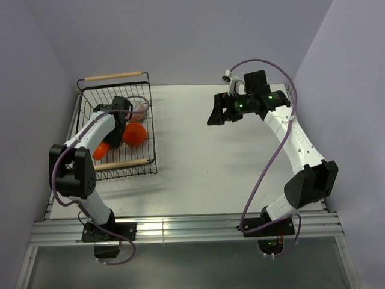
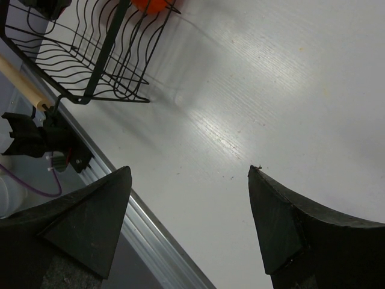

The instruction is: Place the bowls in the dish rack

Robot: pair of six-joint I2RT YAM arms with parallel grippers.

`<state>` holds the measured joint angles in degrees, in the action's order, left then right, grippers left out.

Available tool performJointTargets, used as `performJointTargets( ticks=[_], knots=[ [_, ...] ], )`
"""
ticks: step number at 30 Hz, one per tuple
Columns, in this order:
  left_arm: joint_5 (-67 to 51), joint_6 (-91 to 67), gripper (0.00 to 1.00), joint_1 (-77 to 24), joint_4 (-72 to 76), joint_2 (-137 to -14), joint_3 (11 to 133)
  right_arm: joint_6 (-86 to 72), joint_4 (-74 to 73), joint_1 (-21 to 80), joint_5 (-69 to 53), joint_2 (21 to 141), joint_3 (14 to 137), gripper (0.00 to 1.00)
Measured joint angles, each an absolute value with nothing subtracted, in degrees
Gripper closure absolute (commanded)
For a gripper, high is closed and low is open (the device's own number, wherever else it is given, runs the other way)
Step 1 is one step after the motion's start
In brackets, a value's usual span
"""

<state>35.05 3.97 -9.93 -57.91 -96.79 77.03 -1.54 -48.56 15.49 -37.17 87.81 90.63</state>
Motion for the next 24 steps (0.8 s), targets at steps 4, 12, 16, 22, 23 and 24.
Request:
performJointTargets(
  ticks=[4,12,16,22,23,24],
  knots=[
    [35.05,3.4,0.88,-10.44,-57.25,-97.51,76.29,-1.54,-48.56,15.46,-37.19,87.81,90.63,0.15],
    [34.87,2.83,0.87,-10.72,-56.8,-99.18,74.61,-1.52,-48.53,15.31,-37.58,87.79,90.61,0.14],
    [34.81,2.24,0.82,-11.09,-56.73,-99.31,74.59,-1.52,-48.49,15.03,-38.02,87.79,90.08,0.14],
    [35.27,1.87,0.67,-11.22,-56.69,-100.07,74.59,-0.47,-48.58,14.87,-38.3,87.79,89.93,0.14],
    [35.42,1.78,0.66,-11.31,-56.6,-100.22,74.59,-0.27,-48.58,14.79,-38.39,87.79,89.91,0.14],
    [35.57,1.8,0.65,-11.46,-56.58,-100.25,74.59,-0.23,-48.58,14.72,-38.41,87.79,89.89,0.14]
  ],
)
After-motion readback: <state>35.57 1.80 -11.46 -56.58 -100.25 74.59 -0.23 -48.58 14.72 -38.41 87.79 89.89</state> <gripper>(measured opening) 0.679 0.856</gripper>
